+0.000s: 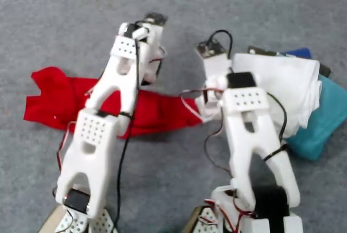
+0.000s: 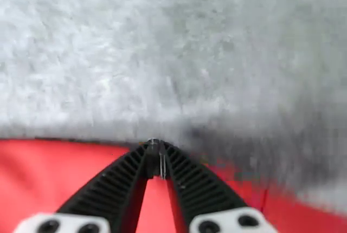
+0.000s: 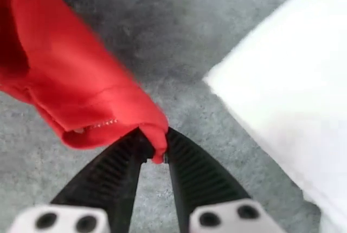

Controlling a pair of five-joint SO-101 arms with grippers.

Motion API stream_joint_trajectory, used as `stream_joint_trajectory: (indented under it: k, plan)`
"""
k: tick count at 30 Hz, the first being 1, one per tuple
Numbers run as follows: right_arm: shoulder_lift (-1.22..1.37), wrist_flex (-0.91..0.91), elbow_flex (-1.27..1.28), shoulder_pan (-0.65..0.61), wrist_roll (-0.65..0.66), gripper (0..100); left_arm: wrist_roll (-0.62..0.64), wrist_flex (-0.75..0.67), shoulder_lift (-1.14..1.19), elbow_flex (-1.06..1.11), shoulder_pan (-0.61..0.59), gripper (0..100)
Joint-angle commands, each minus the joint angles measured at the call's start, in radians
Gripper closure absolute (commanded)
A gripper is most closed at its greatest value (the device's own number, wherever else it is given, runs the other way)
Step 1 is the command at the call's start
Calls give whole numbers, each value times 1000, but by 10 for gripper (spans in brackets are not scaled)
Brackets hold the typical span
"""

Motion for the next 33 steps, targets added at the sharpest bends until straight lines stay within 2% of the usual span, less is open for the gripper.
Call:
stream_joint_trajectory:
  k: [1,5,10,11,20,25,27,33]
  plan:
    - [-39,-2,-76,40,-12,985,-44,5,-230,248,5,970]
    - [-38,5,-76,25,-12,985,2,-23,-315,289,7,951]
    - [-38,11,-76,12,-14,985,270,-63,-313,288,10,723]
    - [-36,11,-76,12,-14,985,298,-71,-313,289,24,709]
    - [-38,11,-76,28,-14,985,311,-64,-311,300,127,747]
    - [-38,11,-77,52,-14,985,262,-44,-311,317,110,928]
    - [-38,11,-77,55,-14,985,224,-23,-311,325,113,935]
    - [-35,5,-82,55,-14,985,224,-3,-311,409,142,938]
